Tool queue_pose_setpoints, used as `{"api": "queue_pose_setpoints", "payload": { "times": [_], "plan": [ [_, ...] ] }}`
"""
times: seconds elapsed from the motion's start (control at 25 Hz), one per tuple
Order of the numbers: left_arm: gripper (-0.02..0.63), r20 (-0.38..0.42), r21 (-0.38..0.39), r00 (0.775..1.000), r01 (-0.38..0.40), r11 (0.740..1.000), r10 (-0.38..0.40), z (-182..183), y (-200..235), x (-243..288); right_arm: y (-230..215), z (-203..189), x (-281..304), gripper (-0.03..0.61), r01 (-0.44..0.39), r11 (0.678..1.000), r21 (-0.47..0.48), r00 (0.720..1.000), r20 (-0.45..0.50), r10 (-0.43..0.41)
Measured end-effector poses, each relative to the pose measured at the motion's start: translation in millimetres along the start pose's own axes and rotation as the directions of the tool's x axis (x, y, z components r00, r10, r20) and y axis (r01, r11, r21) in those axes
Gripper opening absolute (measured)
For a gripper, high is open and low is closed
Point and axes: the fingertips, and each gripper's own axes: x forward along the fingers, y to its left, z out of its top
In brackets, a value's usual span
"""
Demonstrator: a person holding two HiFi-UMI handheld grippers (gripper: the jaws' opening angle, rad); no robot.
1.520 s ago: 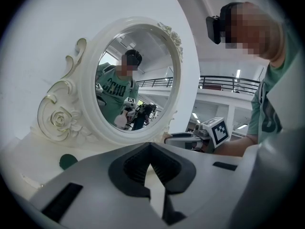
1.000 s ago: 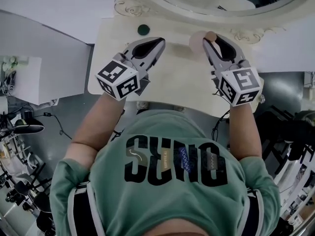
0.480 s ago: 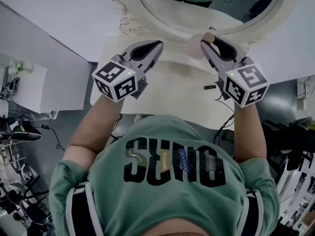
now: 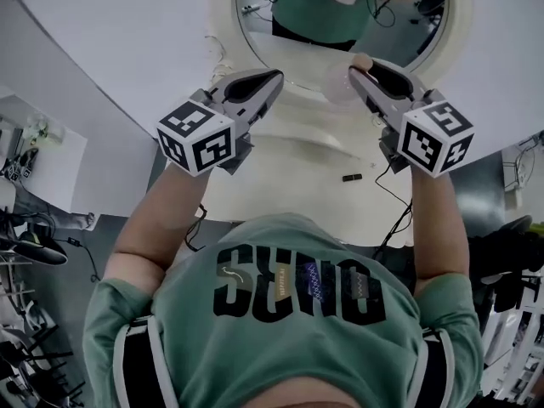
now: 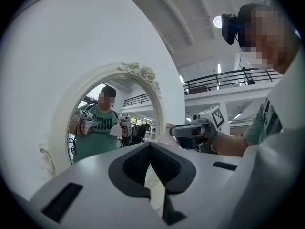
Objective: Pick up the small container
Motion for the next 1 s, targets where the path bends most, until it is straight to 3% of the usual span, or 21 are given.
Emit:
{"api": "queue_pose_setpoints", "payload": {
  "times": [0.8, 1.0],
  "plan": [
    [0.000, 0.058, 0.067, 0.997, 0.049, 0.997, -0.053, 111, -16, 11, 2, 126, -22, 0.129, -0.051, 0.993, -0.110, 0.993, 0.097, 0.062],
    [0.000, 0.055, 0.087, 0.996, 0.059, 0.994, -0.064, 120, -13, 16, -5, 133, -17, 0.129, -0.056, 0.993, -0.104, 0.992, 0.107, 0.067]
  ]
}}
